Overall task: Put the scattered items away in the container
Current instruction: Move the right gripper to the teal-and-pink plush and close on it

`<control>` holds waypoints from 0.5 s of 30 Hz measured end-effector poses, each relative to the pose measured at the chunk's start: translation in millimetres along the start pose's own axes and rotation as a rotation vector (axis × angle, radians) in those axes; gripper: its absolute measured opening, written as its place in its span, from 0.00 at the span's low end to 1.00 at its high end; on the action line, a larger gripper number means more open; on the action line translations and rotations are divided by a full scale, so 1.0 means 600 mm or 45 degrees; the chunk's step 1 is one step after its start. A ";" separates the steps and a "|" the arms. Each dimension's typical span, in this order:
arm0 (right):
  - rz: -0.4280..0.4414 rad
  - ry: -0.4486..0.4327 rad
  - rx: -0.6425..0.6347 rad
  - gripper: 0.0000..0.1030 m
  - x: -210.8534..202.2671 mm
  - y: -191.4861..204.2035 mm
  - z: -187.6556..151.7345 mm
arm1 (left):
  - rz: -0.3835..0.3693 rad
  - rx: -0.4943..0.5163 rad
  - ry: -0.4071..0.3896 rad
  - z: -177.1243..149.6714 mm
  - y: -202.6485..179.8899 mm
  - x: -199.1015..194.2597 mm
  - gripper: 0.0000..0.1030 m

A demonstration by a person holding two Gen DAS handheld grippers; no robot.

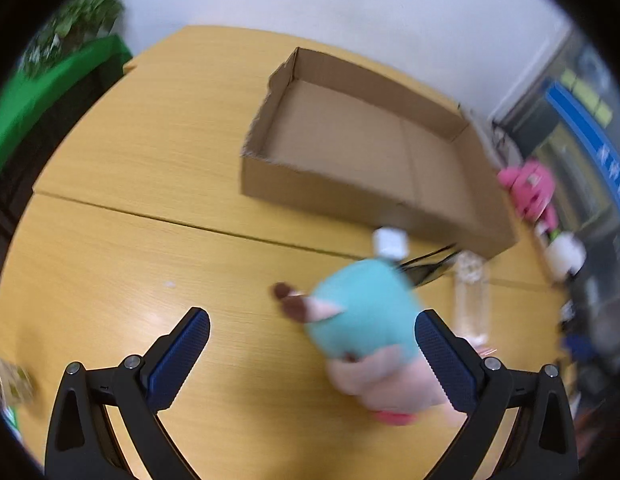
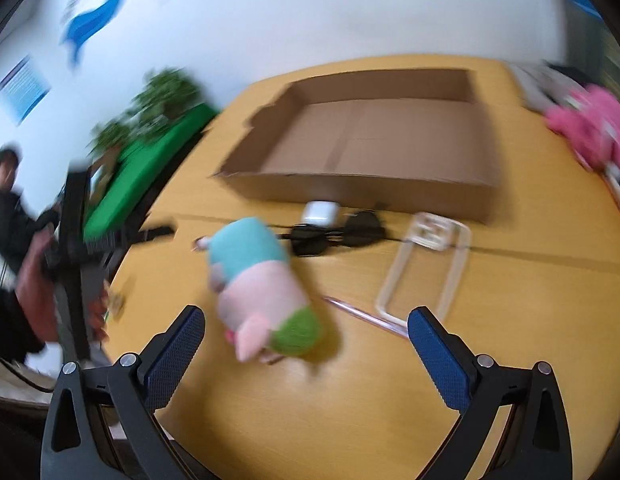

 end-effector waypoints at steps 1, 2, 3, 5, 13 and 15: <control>0.020 0.004 -0.027 1.00 0.009 0.008 -0.002 | -0.015 -0.035 0.017 0.000 -0.005 -0.004 0.99; 0.051 0.013 -0.044 1.00 0.017 0.016 -0.005 | -0.028 -0.069 0.034 0.001 -0.013 -0.005 0.99; 0.085 0.017 -0.057 1.00 0.027 0.022 -0.008 | -0.027 -0.090 0.043 0.000 -0.023 -0.005 0.99; 0.140 0.012 -0.081 1.00 0.041 0.030 -0.012 | 0.014 -0.100 0.068 -0.005 -0.036 0.004 0.99; 0.232 0.073 -0.202 1.00 0.083 0.045 -0.031 | 0.059 -0.207 0.199 -0.040 -0.055 0.089 0.99; 0.255 0.113 -0.188 1.00 0.087 0.040 -0.036 | 0.077 -0.213 0.244 -0.043 -0.056 0.120 0.99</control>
Point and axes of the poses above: each gripper's, at about its wrist camera, not at the fingertips, and x roughly the way its jaws point, y to its left, z to its top, the point moved 4 cm from there along x, roughly the way its jaws point, and after that the axes turned 11 degrees about -y, right-handed, at the moved point
